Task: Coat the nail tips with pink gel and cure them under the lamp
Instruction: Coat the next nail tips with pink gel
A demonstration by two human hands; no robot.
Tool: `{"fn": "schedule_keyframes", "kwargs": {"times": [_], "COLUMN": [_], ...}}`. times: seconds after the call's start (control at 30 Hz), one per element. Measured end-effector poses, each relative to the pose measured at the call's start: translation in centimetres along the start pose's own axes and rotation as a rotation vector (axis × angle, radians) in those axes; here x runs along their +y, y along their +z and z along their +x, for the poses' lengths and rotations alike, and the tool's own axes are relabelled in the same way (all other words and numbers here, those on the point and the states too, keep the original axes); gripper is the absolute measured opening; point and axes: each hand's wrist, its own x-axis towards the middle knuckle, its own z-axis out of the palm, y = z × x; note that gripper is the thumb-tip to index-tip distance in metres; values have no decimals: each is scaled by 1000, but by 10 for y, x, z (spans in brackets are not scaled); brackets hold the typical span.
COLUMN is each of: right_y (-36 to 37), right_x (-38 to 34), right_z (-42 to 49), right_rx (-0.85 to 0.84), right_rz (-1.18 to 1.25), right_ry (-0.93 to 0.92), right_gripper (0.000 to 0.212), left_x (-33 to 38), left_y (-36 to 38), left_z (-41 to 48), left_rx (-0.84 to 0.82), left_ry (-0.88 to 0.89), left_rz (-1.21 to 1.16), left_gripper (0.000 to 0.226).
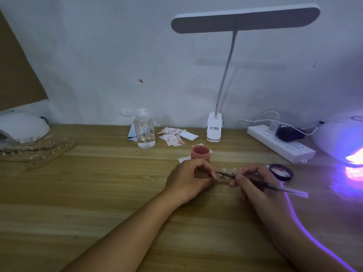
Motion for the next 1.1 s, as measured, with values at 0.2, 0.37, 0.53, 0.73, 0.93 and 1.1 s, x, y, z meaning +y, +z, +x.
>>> {"fn": "schedule_keyframes", "kwargs": {"times": [0.2, 0.37, 0.53, 0.73, 0.93, 1.1], "right_y": [-1, -1, -1, -3, -10, -8], "right_x": [2, 2, -1, -2, -3, -2], "right_z": [0, 0, -2, -4, -2, -4], "right_rx": [2, 0, 58, 80, 28, -30], "right_rz": [4, 8, -48, -379, -772, -901], "right_ry": [7, 7, -53, -251, -421, -408], "right_gripper": [16, 16, 14, 12, 31, 38], "left_x": [2, 2, 0, 0, 2, 4], "left_y": [0, 0, -1, -1, 1, 3], "left_z": [-1, -1, 0, 1, -2, -7], "left_rx": [3, 5, 12, 0, 0, 35], "left_ry": [5, -15, -7, -44, -19, 123], "left_rz": [-1, 5, 42, 53, 164, 213], "left_gripper": [14, 14, 11, 16, 25, 31]}}
